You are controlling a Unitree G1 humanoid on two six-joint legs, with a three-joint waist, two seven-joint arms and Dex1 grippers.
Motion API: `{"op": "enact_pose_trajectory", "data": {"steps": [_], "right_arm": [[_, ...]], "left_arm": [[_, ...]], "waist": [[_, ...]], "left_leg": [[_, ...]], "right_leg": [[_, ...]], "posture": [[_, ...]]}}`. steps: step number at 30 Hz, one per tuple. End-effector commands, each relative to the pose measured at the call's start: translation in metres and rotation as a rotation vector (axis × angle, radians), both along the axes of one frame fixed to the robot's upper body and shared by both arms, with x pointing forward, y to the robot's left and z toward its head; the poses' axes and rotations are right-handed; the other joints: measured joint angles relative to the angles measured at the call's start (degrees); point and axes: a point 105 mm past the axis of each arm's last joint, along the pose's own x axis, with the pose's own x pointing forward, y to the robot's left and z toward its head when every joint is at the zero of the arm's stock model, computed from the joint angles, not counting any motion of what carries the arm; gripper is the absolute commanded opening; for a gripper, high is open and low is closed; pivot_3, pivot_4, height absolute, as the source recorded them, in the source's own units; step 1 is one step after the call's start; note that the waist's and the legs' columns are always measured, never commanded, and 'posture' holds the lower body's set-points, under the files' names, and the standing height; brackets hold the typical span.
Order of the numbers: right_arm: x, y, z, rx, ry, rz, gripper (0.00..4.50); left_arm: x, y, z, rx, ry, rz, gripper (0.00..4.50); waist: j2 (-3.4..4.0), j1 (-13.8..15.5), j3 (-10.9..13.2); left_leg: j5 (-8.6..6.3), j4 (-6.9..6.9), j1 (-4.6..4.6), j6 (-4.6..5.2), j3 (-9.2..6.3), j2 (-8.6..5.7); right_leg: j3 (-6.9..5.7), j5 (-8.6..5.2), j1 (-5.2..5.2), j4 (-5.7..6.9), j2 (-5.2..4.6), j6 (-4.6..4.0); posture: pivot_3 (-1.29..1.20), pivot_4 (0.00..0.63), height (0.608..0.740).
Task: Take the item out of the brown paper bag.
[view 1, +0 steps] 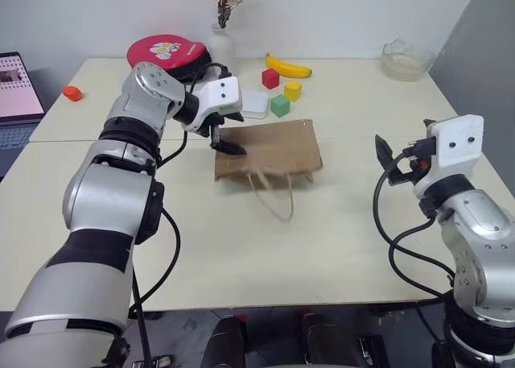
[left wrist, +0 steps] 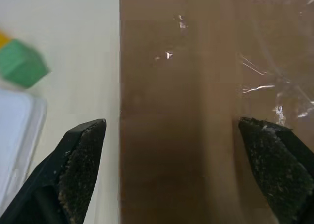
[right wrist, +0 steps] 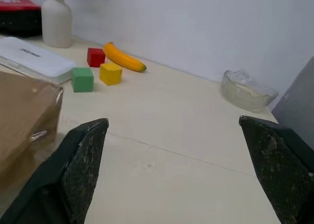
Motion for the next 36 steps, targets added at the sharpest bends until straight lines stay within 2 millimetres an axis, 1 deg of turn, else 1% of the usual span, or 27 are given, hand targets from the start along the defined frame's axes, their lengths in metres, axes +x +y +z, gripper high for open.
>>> {"op": "enact_pose_trajectory", "data": {"steps": [1, 3, 4, 5, 7, 9, 11, 13, 15, 16, 19, 20, 22, 26, 28, 30, 32, 33, 36], "right_arm": [[-0.002, -0.003, 0.015, -0.016, -0.064, 0.021, 4.47], [-0.003, 0.001, 0.008, -0.026, -0.045, 0.048, 4.47], [-0.003, 0.003, 0.005, -0.031, -0.038, 0.057, 4.47], [-0.005, 0.005, -0.003, -0.041, -0.013, 0.076, 4.47], [-0.01, 0.008, -0.021, -0.045, 0.037, 0.105, 4.47], [-0.016, 0.011, -0.032, -0.049, 0.066, 0.138, 4.47], [-0.022, 0.015, -0.042, -0.056, 0.093, 0.171, 4.47], [-0.027, 0.021, -0.052, -0.063, 0.121, 0.209, 4.47], [-0.032, 0.03, -0.061, -0.07, 0.142, 0.256, 4.47], [-0.033, 0.033, -0.063, -0.074, 0.147, 0.271, 4.47], [-0.039, 0.047, -0.074, -0.08, 0.176, 0.341, 4.47], [-0.041, 0.05, -0.079, -0.094, 0.191, 0.367, 4.47], [-0.044, 0.051, -0.085, -0.122, 0.213, 0.395, 4.47], [-0.045, 0.049, -0.091, -0.16, 0.237, 0.419, 4.47], [-0.046, 0.05, -0.094, -0.175, 0.245, 0.435, 4.47], [-0.047, 0.052, -0.097, -0.186, 0.255, 0.455, 4.47], [-0.051, 0.054, -0.105, -0.213, 0.274, 0.483, 4.5], [-0.054, 0.053, -0.114, -0.233, 0.302, 0.5, 4.5], [-0.06, 0.051, -0.135, -0.303, 0.351, 0.553, 4.5]], "left_arm": [[-0.011, -0.02, 0.038, -0.112, -0.081, -0.138, 4.5], [-0.016, -0.027, 0.042, -0.139, -0.102, -0.187, 4.5], [-0.019, -0.028, 0.04, -0.137, -0.113, -0.21, 4.5], [-0.026, -0.032, 0.036, -0.143, -0.144, -0.267, 4.5], [-0.049, -0.042, 0.024, -0.178, -0.241, -0.432, 4.5], [-0.076, -0.045, 0.014, -0.246, -0.239, -0.526, 4.5], [-0.099, -0.041, -0.005, -0.267, -0.206, -0.579, 4.5], [-0.114, -0.034, -0.025, -0.263, -0.213, -0.605, 4.5], [-0.115, -0.032, -0.041, -0.283, -0.232, -0.573, 4.5], [-0.115, -0.031, -0.046, -0.287, -0.238, -0.562, 4.5], [-0.113, -0.024, -0.074, -0.26, -0.254, -0.529, 4.5], [-0.114, -0.022, -0.086, -0.238, -0.262, -0.541, 4.5], [-0.111, -0.025, -0.097, -0.244, -0.289, -0.523, 4.5], [-0.097, -0.04, -0.106, -0.275, -0.364, -0.467, 4.5], [-0.091, -0.051, -0.103, -0.344, -0.35, -0.413, 4.5], [-0.089, -0.061, -0.098, -0.407, -0.326, -0.378, 4.5], [-0.092, -0.067, -0.095, -0.442, -0.287, -0.374, 4.09], [-0.095, -0.068, -0.094, -0.46, -0.25, -0.373, 3.87], [-0.099, -0.069, -0.09, -0.497, -0.164, -0.348, 2.91]], "waist": [[0.0, 0.12, 0.0], [0.0, 0.14, 0.0], [0.0, 0.14, 0.0], [0.03, 0.13, -0.02], [0.13, 0.09, -0.08], [0.16, -0.23, -0.08], [0.16, -0.46, -0.05], [0.16, -0.56, -0.05], [0.19, -0.17, -0.07], [0.19, 0.02, -0.06], [0.19, 0.3, -0.06], [0.19, 0.32, -0.06], [0.18, 0.41, -0.06], [0.17, 0.82, -0.06], [0.17, 0.84, -0.06], [0.16, 0.83, -0.06], [0.16, 0.8, -0.06], [0.16, 0.79, -0.06], [0.16, 0.75, -0.06]], "left_leg": [[0.0, 0.01, -0.01, 0.0, 0.0, -0.01], [0.0, 0.02, -0.01, 0.01, -0.01, -0.01], [0.0, 0.02, -0.01, 0.01, -0.03, 0.0], [-0.01, 0.02, -0.01, 0.01, -0.05, 0.02], [-0.01, -0.01, 0.05, 0.01, -0.06, 0.14], [-0.01, -0.07, 0.12, 0.01, -0.06, 0.26], [0.01, -0.04, 0.1, -0.01, -0.17, 0.3], [0.0, 0.09, 0.09, 0.01, -0.25, 0.29], [0.02, 0.16, 0.15, 0.04, -0.35, 0.23], [0.04, 0.16, 0.29, 0.08, -0.32, 0.19], [0.06, 0.17, 0.39, 0.12, -0.24, 0.09], [0.06, 0.17, 0.47, 0.12, -0.23, 0.08], [0.06, 0.17, 0.51, 0.12, -0.22, 0.06], [0.06, 0.18, 0.5, 0.12, -0.26, 0.06], [0.06, 0.18, 0.51, 0.12, -0.28, 0.02], [0.06, 0.17, 0.51, 0.12, -0.3, 0.01], [0.06, 0.17, 0.51, 0.12, -0.32, 0.01], [0.06, 0.16, 0.51, 0.12, -0.32, -0.01], [0.06, 0.15, 0.52, 0.12, -0.32, 0.0]], "right_leg": [[0.01, 0.0, 0.01, 0.0, -0.01, 0.0], [0.02, 0.0, 0.02, -0.01, -0.02, 0.0], [0.03, 0.0, 0.03, -0.02, -0.03, 0.0], [0.03, 0.0, 0.07, -0.02, -0.04, 0.0], [0.09, 0.0, 0.13, -0.04, -0.07, 0.0], [0.23, 0.0, 0.13, -0.04, -0.12, 0.0], [0.31, 0.0, 0.11, -0.01, -0.13, -0.01], [0.32, 0.01, 0.13, 0.06, -0.13, -0.01], [0.23, 0.01, 0.27, 0.06, -0.12, -0.01], [0.15, 0.0, 0.44, 0.07, -0.12, 0.0], [0.11, 0.02, 0.57, 0.05, -0.06, 0.03], [0.09, 0.02, 0.69, 0.04, -0.06, 0.03], [0.06, 0.02, 0.76, -0.03, -0.06, 0.04], [0.01, 0.02, 0.85, -0.13, -0.09, 0.04], [-0.02, 0.02, 0.86, -0.15, -0.07, 0.04], [-0.05, 0.02, 0.87, -0.14, -0.06, 0.04], [-0.07, 0.02, 0.89, -0.15, -0.04, 0.04], [-0.07, 0.02, 0.89, -0.15, -0.03, 0.04], [-0.08, 0.02, 0.91, -0.15, -0.01, 0.03]], "posture": [[0.0, 0.15, 0.74], [0.0, 0.15, 0.74], [0.0, 0.15, 0.74], [0.0, 0.15, 0.74], [0.0, 0.15, 0.74], [0.0, 0.15, 0.74], [0.0, 0.15, 0.74], [0.0, 0.15, 0.74], [0.0, 0.15, 0.74], [0.0, 0.15, 0.74], [0.0, 0.15, 0.74], [0.0, 0.15, 0.74], [0.0, 0.15, 0.74], [0.0, 0.15, 0.74], [0.0, 0.15, 0.74], [0.0, 0.15, 0.74], [0.0, 0.15, 0.74], [0.0, 0.15, 0.74], [0.0, 0.15, 0.74]]}}
